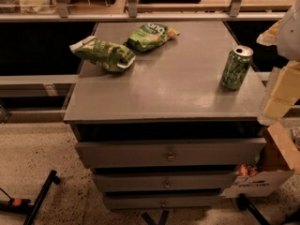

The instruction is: Move green can near green rice chip bag

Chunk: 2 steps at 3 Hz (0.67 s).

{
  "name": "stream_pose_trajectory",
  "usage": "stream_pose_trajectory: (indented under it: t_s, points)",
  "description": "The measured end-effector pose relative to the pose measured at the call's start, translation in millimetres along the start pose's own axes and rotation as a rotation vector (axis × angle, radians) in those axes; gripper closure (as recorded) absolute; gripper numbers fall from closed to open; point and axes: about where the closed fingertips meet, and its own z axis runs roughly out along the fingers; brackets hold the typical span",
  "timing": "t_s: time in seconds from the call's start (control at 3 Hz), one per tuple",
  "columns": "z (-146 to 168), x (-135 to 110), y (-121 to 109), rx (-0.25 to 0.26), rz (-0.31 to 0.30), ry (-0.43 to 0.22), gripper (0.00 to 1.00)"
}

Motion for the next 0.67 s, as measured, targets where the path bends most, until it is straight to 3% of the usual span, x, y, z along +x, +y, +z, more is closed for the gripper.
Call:
stream_pose_trajectory:
  t_s: [0.33,0.67]
  points:
    - [-1,0,-1,0.004,0.001,-0.002,0.0]
    - [-1,2,-20,0.044,0.035,0.002,0.0]
